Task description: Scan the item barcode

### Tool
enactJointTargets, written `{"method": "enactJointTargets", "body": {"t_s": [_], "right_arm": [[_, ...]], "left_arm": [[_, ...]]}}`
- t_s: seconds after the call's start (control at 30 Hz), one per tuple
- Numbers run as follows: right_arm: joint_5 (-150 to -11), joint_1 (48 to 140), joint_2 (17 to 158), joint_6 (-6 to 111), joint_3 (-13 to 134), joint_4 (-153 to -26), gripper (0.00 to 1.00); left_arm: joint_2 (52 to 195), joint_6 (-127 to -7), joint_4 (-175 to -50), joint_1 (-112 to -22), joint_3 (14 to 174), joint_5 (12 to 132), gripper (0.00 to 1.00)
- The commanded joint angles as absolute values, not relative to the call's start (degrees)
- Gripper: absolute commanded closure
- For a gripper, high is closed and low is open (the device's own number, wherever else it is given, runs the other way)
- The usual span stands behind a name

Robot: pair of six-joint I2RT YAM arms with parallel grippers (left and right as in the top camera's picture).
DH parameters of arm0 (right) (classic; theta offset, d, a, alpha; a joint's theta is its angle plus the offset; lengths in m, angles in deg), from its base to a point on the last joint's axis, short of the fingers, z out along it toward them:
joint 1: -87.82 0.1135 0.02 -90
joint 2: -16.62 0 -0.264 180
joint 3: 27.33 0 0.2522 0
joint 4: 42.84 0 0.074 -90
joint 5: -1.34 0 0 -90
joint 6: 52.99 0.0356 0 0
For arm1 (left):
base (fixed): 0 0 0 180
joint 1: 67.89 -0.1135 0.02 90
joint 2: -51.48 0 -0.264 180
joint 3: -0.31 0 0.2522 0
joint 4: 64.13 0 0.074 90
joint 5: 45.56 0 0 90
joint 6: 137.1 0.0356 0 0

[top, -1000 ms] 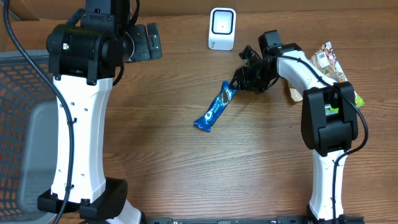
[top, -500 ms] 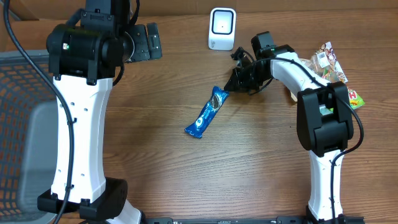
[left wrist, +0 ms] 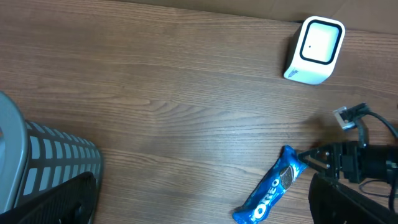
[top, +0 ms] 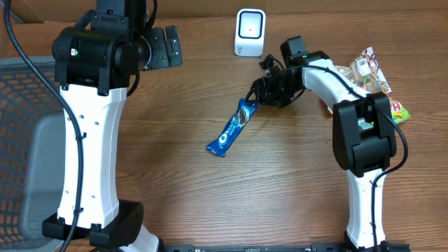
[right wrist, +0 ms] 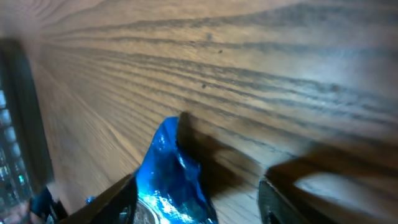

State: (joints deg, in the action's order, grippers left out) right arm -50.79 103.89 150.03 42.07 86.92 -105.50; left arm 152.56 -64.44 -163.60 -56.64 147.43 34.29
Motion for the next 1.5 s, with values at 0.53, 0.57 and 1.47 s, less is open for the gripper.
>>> {"method": "enactJointTargets", "body": {"t_s": [0.53,0.57,1.47], "right_arm": [[-55.3,106.6,148.2,51.2,85.9,-107.8,0.96],[-55.6,106.4,147.4,50.4,86.2,-108.5,0.96],[-125.0,114.3,127.9,52.9,88.1,-127.9,0.96]], "left_arm": [[152.6,-63.3,-163.4,-56.6,147.3,33.5,0.00],[152.6,-63.4,-163.4,-56.6,147.3,33.5,0.00],[152.6,-63.4,-163.4,-56.6,147.3,33.5,0.00]]}}
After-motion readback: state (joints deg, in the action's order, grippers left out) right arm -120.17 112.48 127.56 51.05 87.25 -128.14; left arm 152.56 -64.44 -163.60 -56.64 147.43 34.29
